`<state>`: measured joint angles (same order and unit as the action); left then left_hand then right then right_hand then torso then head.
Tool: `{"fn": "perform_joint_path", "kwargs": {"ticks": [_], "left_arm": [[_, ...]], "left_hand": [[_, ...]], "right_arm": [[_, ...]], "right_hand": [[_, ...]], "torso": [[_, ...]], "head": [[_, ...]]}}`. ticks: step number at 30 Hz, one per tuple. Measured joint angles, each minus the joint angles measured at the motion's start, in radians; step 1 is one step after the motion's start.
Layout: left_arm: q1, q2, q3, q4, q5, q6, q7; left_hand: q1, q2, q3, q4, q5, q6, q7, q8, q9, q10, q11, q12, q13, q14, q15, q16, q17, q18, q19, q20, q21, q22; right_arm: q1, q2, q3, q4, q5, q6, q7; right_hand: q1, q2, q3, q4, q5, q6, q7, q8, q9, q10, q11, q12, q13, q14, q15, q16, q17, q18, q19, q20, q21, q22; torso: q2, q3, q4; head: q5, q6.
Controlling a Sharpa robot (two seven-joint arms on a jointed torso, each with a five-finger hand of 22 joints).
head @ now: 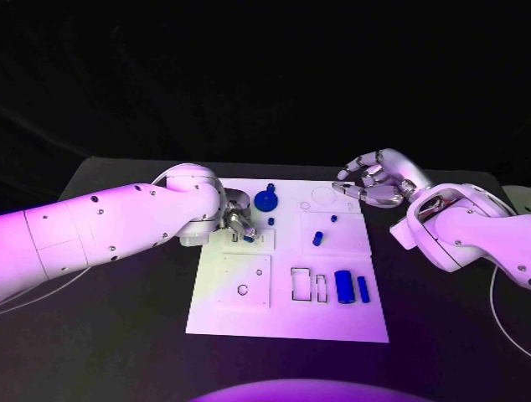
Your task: Assemble the parts on the task board
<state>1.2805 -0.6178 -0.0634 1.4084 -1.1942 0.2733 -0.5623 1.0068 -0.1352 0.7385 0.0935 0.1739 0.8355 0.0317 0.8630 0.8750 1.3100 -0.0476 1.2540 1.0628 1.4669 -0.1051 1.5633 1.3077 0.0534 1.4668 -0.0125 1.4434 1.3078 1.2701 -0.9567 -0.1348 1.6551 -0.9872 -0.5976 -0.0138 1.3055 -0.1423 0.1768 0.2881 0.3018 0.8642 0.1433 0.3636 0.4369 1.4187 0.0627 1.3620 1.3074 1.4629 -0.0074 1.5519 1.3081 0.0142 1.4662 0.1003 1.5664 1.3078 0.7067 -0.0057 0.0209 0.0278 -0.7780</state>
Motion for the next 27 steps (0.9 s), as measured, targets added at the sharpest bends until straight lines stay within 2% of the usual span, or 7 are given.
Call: {"fn": "perform_joint_path", "kwargs": {"ticks": [17,24,27], "left_arm": [[0.001,0.004,0.0,-0.008,0.005,0.006,0.001],[0.002,0.004,0.0,-0.011,0.01,0.008,0.001],[0.002,0.004,0.0,-0.013,0.011,0.009,0.001]], "left_hand": [[-0.005,0.005,-0.018,-0.008,-0.002,0.001,-0.002,0.0,-0.003,0.0,0.0,-0.004,-0.007,0.0,0.0,0.0,0.0,0.0,0.0,0.0,0.0,0.0],[0.004,0.025,-0.075,0.039,-0.002,0.003,-0.004,-0.004,-0.006,0.0,0.0,-0.004,-0.007,0.0,0.0,0.0,0.0,0.0,0.0,0.0,0.0,0.0],[0.003,0.026,-0.088,0.051,-0.002,0.009,-0.01,-0.004,-0.006,0.0,0.0,-0.004,-0.006,0.0,0.0,0.0,0.0,0.0,0.0,0.0,0.0,0.0]], "right_arm": [[0.0,-0.002,0.0,0.001,0.0,0.0,0.0],[0.0,-0.002,0.0,0.001,0.0,0.0,0.001],[0.0,-0.002,0.0,0.001,0.0,-0.001,0.001]], "right_hand": [[0.0,0.0,0.003,0.003,0.0,-0.004,-0.004,0.004,0.002,0.0,0.0,0.0,0.0,0.004,-0.004,-0.004,0.0,0.0,0.0,0.0,0.0,0.0],[0.0,0.0,0.003,0.003,0.0,-0.004,-0.004,0.004,0.001,0.0,0.0,0.0,0.0,0.004,-0.004,-0.004,0.0,0.0,0.0,0.0,0.0,0.0],[0.0,0.0,0.003,0.003,0.0,-0.004,-0.004,0.004,0.001,0.0,0.0,0.0,0.0,0.004,-0.004,-0.004,0.0,0.0,0.0,0.0,0.0,0.0]], "torso": [[0.0,-0.0002,-0.0006],[0.0,-0.0002,-0.0006],[0.0,-0.0002,-0.0006]], "head": [[-0.002,0.0],[-0.002,-0.001],[-0.002,-0.001]]}}
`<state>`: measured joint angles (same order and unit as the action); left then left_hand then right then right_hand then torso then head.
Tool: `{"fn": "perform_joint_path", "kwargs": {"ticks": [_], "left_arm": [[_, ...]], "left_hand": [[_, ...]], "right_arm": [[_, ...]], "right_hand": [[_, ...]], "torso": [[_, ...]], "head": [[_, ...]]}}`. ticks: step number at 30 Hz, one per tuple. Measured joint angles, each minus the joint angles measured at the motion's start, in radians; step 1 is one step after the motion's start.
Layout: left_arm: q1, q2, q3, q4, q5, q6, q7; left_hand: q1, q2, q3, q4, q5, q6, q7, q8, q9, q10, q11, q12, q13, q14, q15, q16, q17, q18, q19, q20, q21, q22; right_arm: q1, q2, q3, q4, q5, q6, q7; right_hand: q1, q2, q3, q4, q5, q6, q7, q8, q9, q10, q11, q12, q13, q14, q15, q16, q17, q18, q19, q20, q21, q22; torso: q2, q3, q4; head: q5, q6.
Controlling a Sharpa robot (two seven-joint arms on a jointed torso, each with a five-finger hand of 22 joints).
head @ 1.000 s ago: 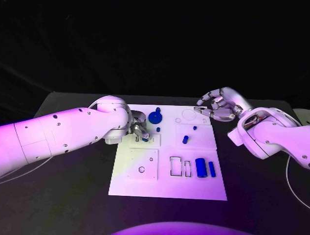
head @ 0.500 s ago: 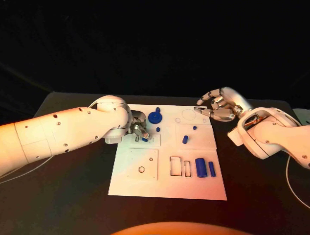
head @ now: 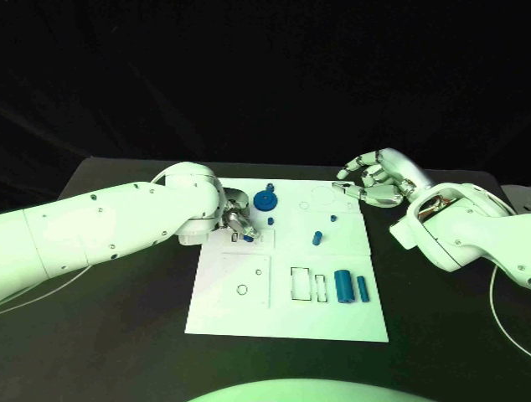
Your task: Assemble the parts on the task board
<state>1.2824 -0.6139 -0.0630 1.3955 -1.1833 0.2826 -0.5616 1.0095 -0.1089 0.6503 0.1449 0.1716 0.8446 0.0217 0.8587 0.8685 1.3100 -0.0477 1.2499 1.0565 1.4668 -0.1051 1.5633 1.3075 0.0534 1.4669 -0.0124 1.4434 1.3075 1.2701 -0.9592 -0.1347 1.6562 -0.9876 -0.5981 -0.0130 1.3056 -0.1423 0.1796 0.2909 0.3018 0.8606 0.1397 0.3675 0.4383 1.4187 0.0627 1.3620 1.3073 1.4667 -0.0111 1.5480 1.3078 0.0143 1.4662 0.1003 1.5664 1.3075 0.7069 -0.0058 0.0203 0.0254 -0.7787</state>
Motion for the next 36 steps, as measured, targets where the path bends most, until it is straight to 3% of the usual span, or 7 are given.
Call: {"fn": "perform_joint_path", "kwargs": {"ticks": [10,18,22,30,36], "left_arm": [[0.0,0.0,0.0,-0.004,0.001,0.003,-0.001],[0.0,0.001,0.0,-0.008,0.001,0.003,-0.002],[0.0,0.001,0.0,-0.009,0.001,0.004,-0.002],[0.0,0.001,0.0,-0.009,0.001,0.007,-0.002],[0.0,0.0,0.0,-0.009,0.001,0.01,-0.003]], "left_hand": [[-0.021,-0.014,-0.028,0.028,0.0,0.005,-0.007,-0.001,0.0,0.0,0.0,0.0,0.002,0.0,0.0,0.0,0.0,0.0,0.0,0.0,0.0,0.0],[-0.038,-0.013,-0.06,0.061,0.0,0.014,-0.009,0.001,0.002,0.0,0.0,0.0,0.003,0.0,0.0,0.0,0.0,0.0,0.0,0.0,0.0,0.0],[-0.049,-0.015,-0.078,0.079,0.0,0.014,-0.01,0.001,0.002,0.0,0.0,0.0,0.004,0.0,0.0,0.0,0.0,0.0,0.0,0.0,0.0,0.0],[-0.057,-0.015,-0.103,0.104,0.003,0.019,-0.008,0.001,0.002,0.0,0.0,0.0,0.007,0.0,0.0,0.0,0.0,0.0,0.0,0.0,0.0,0.0],[-0.066,-0.006,-0.121,0.13,0.006,0.019,-0.008,0.003,0.002,0.0,0.0,0.0,0.007,0.0,0.0,0.0,0.0,0.0,0.0,0.0,0.0,0.0]], "right_arm": [[0.0,-0.001,0.0,0.0,0.0,0.0,0.0],[0.0,-0.001,0.0,0.0,0.0,-0.001,0.0],[0.0,-0.001,0.0,0.0,0.0,-0.001,0.001],[0.0,-0.002,0.0,0.0,0.0,-0.002,0.002],[0.0,-0.004,0.0,0.0,0.0,-0.002,0.002]], "right_hand": [[-0.008,0.0,0.0,0.0,0.0,0.0,0.0,0.0,0.0,0.0,0.0,0.0,0.0,0.0,0.0,0.0,0.0,0.0,0.0,0.0,0.0,0.0],[-0.008,0.0,0.0,0.0,0.0,0.0,0.0,0.0,0.0,0.0,0.0,0.0,0.001,0.0,0.0,0.0,0.0,0.0,0.0,0.0,0.0,0.0],[-0.047,0.005,0.0,0.0,0.0,0.0,0.0,0.004,0.003,0.0,0.0,0.0,0.001,0.0,0.0,0.0,0.0,0.0,0.0,0.0,0.0,0.0],[-0.059,0.004,0.0,0.0,0.0,0.0,0.0,0.004,0.004,0.0,0.0,0.0,0.001,0.0,0.0,0.0,0.0,0.0,-0.004,-0.004,0.0,0.001],[-0.059,0.004,0.0,0.0,0.0,0.0,0.0,0.004,0.004,0.0,0.0,0.0,0.001,0.0,0.0,0.0,0.0,0.0,-0.004,-0.004,0.0,0.001]], "torso": [[0.0,0.0,-0.0001],[0.0,0.0,-0.0001],[0.0,0.0005,-0.0004],[0.0,0.0005,-0.0004],[0.0,0.0004,-0.0005]], "head": [[-0.001,0.0],[0.0,0.001],[0.0,0.001],[-0.001,0.0],[-0.002,0.0]]}}
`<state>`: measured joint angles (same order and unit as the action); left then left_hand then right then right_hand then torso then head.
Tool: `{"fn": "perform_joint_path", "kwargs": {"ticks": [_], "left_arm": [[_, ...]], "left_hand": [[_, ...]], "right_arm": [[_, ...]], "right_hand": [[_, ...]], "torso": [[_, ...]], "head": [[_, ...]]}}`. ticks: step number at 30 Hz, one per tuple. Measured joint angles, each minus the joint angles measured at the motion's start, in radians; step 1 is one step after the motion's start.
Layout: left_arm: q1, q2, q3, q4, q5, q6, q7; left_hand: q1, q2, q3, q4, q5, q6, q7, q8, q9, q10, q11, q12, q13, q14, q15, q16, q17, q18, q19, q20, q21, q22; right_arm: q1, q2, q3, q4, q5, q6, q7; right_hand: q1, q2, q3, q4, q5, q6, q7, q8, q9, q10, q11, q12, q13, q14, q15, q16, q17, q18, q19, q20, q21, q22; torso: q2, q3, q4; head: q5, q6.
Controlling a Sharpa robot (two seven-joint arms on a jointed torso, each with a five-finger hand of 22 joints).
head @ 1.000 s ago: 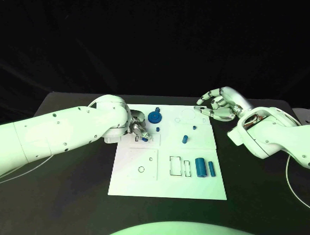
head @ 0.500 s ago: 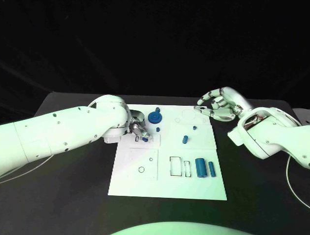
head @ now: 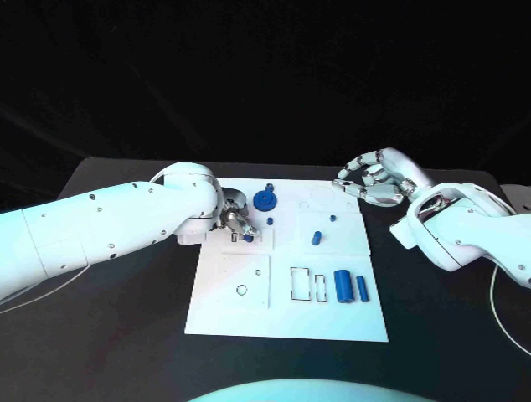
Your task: Assemble the parts on the task board
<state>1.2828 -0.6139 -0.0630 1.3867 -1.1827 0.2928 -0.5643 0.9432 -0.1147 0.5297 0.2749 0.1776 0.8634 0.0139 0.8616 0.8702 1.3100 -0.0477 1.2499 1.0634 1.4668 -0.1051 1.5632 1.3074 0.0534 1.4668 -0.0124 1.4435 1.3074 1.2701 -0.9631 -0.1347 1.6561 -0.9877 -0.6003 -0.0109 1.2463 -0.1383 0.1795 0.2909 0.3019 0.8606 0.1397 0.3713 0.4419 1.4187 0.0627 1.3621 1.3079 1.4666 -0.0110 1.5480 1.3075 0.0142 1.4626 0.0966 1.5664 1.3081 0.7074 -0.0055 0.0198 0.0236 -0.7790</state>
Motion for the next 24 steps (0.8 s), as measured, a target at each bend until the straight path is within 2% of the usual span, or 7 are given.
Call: {"fn": "perform_joint_path", "kwargs": {"ticks": [8,24], "left_arm": [[-0.001,-0.001,0.001,0.002,0.0,0.006,-0.001],[-0.001,-0.005,0.002,0.008,0.001,0.008,-0.001]], "left_hand": [[-0.013,0.013,-0.009,0.009,0.0,0.0,0.0,0.0,0.0,0.0,0.0,0.004,0.002,0.0,0.0,0.0,0.0,0.0,0.0,0.0,0.0,0.0],[-0.022,0.014,-0.015,0.015,0.0,0.0,0.0,0.0,0.0,0.0,0.0,0.004,-0.001,0.0,0.0,0.0,0.0,0.0,0.0,0.0,0.0,0.0]], "right_arm": [[0.0,-0.001,0.0,0.001,0.0,-0.001,0.001],[0.0,-0.002,0.0,0.001,0.0,-0.001,0.001]], "right_hand": [[0.0,0.0,0.0,0.0,0.0,0.0,0.0,0.0,0.0,0.0,0.0,0.0,0.0,0.0,0.0,0.0,0.0,0.0,0.0,0.0,0.0,0.0],[-0.005,0.005,0.0,0.0,0.0,0.0,0.0,0.0,0.001,0.0,0.0,0.0,0.0,0.0,0.0,0.0,0.0,0.0,0.0,0.0,0.0,0.0]], "torso": [[0.0,-0.0004,-0.0001],[0.0,-0.0004,0.0004]], "head": [[0.0,0.001],[-0.001,0.004]]}}
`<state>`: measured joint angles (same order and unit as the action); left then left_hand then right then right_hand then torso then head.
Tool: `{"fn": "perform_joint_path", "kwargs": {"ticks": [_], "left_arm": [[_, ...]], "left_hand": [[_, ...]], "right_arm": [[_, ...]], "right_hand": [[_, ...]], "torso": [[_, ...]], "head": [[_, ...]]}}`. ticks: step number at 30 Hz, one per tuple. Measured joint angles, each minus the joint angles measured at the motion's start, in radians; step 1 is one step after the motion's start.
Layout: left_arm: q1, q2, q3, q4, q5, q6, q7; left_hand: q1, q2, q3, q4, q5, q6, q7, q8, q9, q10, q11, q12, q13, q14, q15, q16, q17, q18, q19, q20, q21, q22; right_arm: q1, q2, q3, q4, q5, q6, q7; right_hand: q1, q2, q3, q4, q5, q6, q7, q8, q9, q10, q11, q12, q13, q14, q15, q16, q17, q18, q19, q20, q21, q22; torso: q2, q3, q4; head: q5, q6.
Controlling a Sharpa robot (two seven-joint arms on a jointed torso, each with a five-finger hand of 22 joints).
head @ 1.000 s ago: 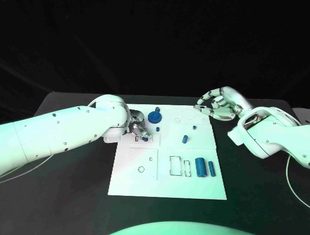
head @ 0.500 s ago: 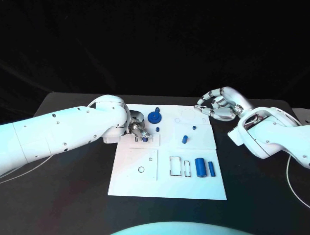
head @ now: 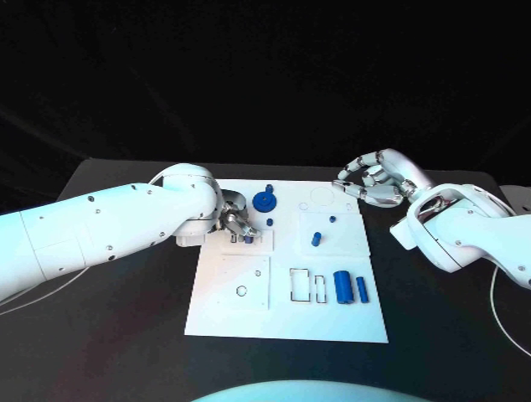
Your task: Assemble the parts on the task board
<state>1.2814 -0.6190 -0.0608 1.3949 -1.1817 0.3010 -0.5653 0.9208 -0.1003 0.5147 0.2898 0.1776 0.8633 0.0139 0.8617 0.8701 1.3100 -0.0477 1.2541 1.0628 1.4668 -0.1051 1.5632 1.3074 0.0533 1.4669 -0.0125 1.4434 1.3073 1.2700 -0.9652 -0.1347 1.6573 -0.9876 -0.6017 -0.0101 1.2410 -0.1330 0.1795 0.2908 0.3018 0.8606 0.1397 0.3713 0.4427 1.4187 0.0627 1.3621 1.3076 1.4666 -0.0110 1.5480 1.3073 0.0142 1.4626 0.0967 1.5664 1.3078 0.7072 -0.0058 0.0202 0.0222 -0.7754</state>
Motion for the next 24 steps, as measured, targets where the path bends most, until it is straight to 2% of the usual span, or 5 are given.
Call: {"fn": "perform_joint_path", "kwargs": {"ticks": [5,12,19,21,24], "left_arm": [[-0.001,-0.004,0.0,0.004,0.001,0.0,0.0],[-0.003,-0.016,0.0,0.022,0.002,-0.003,0.0],[-0.005,-0.044,0.012,0.055,0.01,-0.028,0.0],[-0.005,-0.052,0.014,0.062,0.011,-0.037,0.001],[-0.004,-0.063,0.019,0.071,0.013,-0.049,0.001]], "left_hand": [[0.0,0.0,0.0,0.0,0.0,0.0,0.0,0.0,0.0,0.0,0.0,0.0,-0.003,0.0,0.0,0.0,0.0,0.0,0.0,0.0,0.0,0.0],[-0.013,-0.013,-0.02,0.0,0.0,-0.004,0.004,-0.01,0.0,-0.009,-0.001,-0.011,-0.02,0.0,0.0,0.0,0.0,0.0,0.0,0.0,0.0,0.0],[-0.02,-0.02,-0.047,0.001,0.006,-0.038,0.02,-0.042,-0.015,-0.033,0.011,-0.034,-0.055,0.0,0.0,0.0,0.0,0.0,0.0,0.0,-0.009,0.0],[-0.024,-0.024,-0.06,0.001,0.006,-0.058,0.029,-0.065,-0.028,-0.043,0.021,-0.043,-0.066,0.0,0.007,0.0,0.0,0.0,0.0,0.0,-0.009,0.0],[-0.018,-0.03,-0.067,0.0,0.006,-0.058,0.029,-0.068,-0.034,-0.043,0.021,-0.043,-0.071,0.0,0.007,0.0,0.0,0.0,-0.004,0.004,-0.009,0.0]], "right_arm": [[0.0,0.0,0.0,0.0,0.0,0.0,0.0],[0.0,-0.001,0.0,-0.001,0.0,-0.001,0.001],[0.0,-0.002,0.0,-0.002,0.0,-0.002,0.001],[0.0,-0.002,0.0,-0.002,0.0,-0.002,0.001],[0.0,-0.002,0.0,-0.002,0.0,-0.003,0.001]], "right_hand": [[0.0,0.0,0.0,0.0,0.0,0.0,0.0,0.0,0.0,0.0,0.0,0.0,0.0,0.0,0.0,0.0,0.0,0.0,0.0,0.0,0.0,0.0],[0.0,0.0,0.0,0.0,0.0,0.0,0.0,0.0,0.0,0.0,0.0,0.0,0.0,0.0,0.0,0.0,0.0,0.0,0.0,0.0,0.0,0.0],[-0.004,-0.004,0.0,0.0,0.0,0.0,0.0,0.0,0.0,0.0,0.0,0.0,0.0,0.0,0.0,0.0,0.001,0.0,0.004,-0.004,0.0,0.0],[-0.004,-0.004,0.0,0.0,0.0,0.0,0.0,0.0,0.0,0.0,0.0,0.0,0.0,0.0,0.0,0.0,0.001,0.0,0.004,-0.004,0.0,0.0],[-0.004,-0.004,0.0,0.0,0.0,0.0,0.0,0.0,0.0,0.0,0.0,0.0,0.0,0.0,0.0,0.0,0.001,0.0,0.004,-0.004,0.0,0.0]], "torso": [[0.0,0.0,0.0],[-0.001,0.0002,0.0001],[-0.001,0.0001,0.0007],[-0.001,0.0001,0.0009],[-0.002,0.0001,0.0014]], "head": [[-0.001,0.001],[-0.001,0.001],[-0.002,0.002],[-0.003,0.003],[-0.003,0.003]]}}
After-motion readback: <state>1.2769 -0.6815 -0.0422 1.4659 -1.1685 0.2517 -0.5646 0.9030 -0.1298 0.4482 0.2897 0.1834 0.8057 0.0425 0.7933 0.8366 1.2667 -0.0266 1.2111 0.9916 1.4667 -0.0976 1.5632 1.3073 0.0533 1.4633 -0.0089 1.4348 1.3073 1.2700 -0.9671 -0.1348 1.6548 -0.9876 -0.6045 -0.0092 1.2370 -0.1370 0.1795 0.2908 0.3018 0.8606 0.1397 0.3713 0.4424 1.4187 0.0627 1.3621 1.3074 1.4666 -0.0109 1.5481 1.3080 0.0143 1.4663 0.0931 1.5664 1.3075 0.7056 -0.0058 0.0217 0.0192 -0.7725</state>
